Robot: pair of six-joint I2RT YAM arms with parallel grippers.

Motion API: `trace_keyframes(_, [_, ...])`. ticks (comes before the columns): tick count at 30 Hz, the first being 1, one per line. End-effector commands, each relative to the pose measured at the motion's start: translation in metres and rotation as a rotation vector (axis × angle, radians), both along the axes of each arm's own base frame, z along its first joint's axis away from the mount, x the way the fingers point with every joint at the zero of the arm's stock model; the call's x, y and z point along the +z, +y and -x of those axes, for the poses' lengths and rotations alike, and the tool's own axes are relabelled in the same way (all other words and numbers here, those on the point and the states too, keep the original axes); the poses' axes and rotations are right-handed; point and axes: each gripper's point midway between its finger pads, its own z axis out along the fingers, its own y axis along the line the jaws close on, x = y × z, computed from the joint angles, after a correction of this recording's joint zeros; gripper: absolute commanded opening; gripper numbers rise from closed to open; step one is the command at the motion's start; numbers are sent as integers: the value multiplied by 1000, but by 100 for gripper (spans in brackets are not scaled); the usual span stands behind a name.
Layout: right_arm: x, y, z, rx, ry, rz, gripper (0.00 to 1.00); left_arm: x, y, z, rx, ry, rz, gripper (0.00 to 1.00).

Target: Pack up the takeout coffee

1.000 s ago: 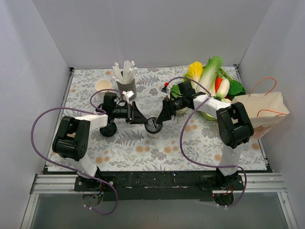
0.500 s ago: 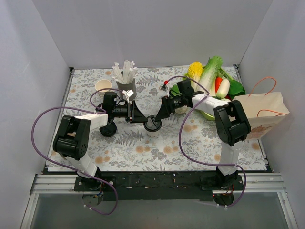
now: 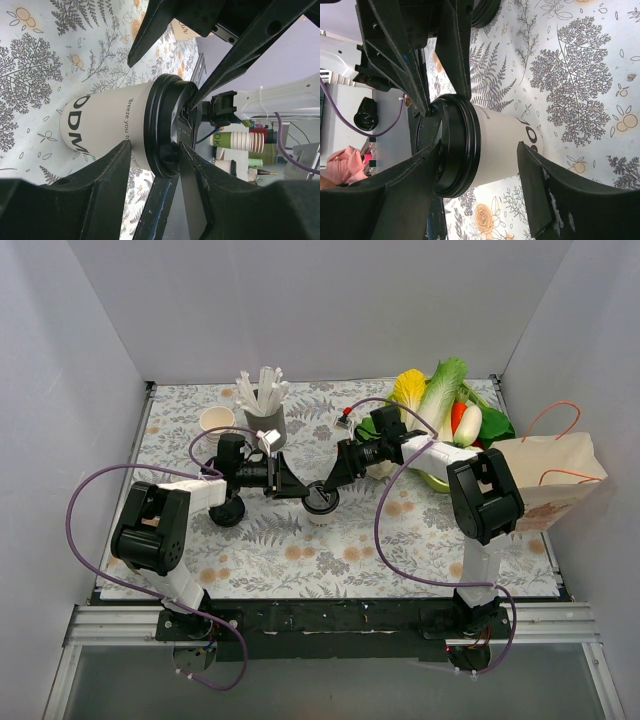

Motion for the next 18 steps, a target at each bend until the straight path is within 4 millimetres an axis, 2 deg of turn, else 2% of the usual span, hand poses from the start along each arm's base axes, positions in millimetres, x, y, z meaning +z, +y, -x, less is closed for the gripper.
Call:
trace_keyframes(1, [-1,2,-9,-15,-22,0,70,-2,1,6,0,25,24,39])
trace_keyframes(11, [-18,0,-3,-9,17,21,69,-9,2,12,17,55,32,37])
trace_keyframes(15, [-28,-3,2,7,29,22,68,-8,2,10,20,42,25,39])
trace_keyframes(18, [-28,-4,8,27,54,-14,68,-8,2,7,19,39,10,42])
